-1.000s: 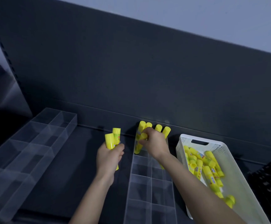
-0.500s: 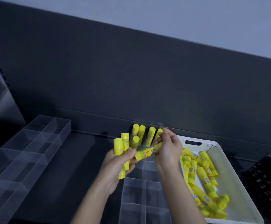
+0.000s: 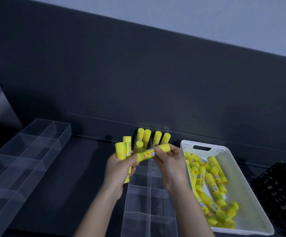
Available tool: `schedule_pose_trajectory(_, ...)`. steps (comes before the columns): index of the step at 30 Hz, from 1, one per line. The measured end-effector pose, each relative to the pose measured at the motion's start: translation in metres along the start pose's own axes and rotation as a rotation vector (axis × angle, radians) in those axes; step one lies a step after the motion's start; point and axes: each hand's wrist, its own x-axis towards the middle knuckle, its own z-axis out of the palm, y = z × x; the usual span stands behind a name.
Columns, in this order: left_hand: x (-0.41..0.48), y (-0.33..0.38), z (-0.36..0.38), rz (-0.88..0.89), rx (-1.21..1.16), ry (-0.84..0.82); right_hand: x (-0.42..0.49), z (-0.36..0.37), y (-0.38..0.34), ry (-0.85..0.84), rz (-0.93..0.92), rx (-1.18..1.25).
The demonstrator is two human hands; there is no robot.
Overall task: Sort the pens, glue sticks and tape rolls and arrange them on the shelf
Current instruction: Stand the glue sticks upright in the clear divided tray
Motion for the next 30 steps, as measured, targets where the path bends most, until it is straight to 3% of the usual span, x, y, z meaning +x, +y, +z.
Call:
schedule_pose_trajectory(4, 0.007, -0.001, -0.013, 0.000, -0.037, 0.077, 0.014, -0.002, 0.000, 0.066, -0.245, -0.466)
schedule_pose_trajectory(9, 0.008, -0.003, -0.025, -0.014, -0.037, 0.087, 0.030, 0.007, 0.011, -0.077, -0.370, -0.890)
schedule_pose_trajectory(18, 0.008, -0.006, -0.035, 0.023, -0.068, 0.068, 0.036, 0.011, 0.018, -0.162, -0.387, -1.120)
schedule_pose_trajectory(22, 0.003, -0.004, -0.030, 0.072, -0.031, -0.018, 0.024, 0.009, 0.002, -0.088, -0.489, -1.052)
schedule_pose_trajectory(24, 0.001, -0.003, -0.025, 0.123, 0.027, -0.095, 0.012, 0.010, -0.006, -0.126, -0.384, -0.805)
schedule_pose_trajectory(27, -0.006, -0.003, -0.013, 0.186, 0.138, -0.256, -0.005, 0.010, -0.016, -0.319, -0.103, -0.380)
schedule_pose_trajectory(30, -0.010, -0.005, -0.001, 0.200, 0.184, -0.324, -0.014, 0.002, -0.022, -0.386, -0.073, -0.280)
